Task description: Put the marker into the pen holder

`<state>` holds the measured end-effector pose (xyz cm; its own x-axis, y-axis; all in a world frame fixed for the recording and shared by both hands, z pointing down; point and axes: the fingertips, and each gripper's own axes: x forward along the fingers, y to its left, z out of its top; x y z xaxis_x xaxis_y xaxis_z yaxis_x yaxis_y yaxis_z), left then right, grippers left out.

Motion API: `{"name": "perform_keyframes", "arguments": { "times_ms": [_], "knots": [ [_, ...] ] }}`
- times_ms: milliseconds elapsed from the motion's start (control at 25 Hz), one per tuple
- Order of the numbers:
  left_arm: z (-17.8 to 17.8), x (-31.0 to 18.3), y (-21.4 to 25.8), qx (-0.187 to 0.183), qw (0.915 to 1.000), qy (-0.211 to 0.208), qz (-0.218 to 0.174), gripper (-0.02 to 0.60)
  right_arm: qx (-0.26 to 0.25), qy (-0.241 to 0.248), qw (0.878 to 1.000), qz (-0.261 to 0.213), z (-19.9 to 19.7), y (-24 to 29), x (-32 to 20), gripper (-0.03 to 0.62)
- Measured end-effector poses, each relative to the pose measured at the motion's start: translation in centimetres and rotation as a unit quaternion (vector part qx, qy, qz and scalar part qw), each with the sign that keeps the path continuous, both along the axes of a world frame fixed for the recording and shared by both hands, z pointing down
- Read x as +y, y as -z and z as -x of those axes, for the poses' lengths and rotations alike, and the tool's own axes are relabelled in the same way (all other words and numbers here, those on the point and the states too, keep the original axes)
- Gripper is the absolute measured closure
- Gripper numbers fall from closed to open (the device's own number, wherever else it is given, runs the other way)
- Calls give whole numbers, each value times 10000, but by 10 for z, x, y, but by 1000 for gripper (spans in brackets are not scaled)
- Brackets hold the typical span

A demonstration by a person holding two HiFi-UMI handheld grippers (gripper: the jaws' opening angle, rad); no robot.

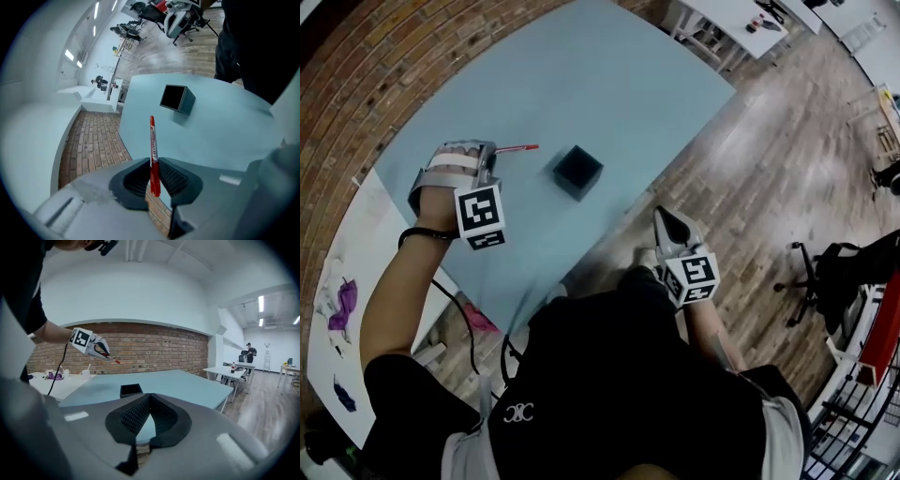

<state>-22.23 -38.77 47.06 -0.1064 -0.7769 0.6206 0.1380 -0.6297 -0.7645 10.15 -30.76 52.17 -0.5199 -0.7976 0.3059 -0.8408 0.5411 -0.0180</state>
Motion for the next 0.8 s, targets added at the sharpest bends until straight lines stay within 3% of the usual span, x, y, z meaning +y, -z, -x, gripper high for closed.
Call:
{"name": "perform_keyframes", "arguments": {
  "times_ms": [160, 440, 680, 800],
  "knots": [
    [-20, 1, -12, -53, 9979, 580, 279, 518, -374, 367, 9986, 0, -31, 9, -52, 588],
    [-73, 0, -36, -263, 9876, 1349, 759, 520, -395, 1134, 9928, -9, -84, 13, -106, 588],
    [-84, 20, -70, -742, 9628, 2078, 1561, 519, -423, 1695, 9841, 312, -110, -4, -131, 588],
    [-83, 25, -83, -937, 9514, 2232, 1902, 518, -480, 1833, 9812, 368, -107, -5, -135, 588]
  ]
}}
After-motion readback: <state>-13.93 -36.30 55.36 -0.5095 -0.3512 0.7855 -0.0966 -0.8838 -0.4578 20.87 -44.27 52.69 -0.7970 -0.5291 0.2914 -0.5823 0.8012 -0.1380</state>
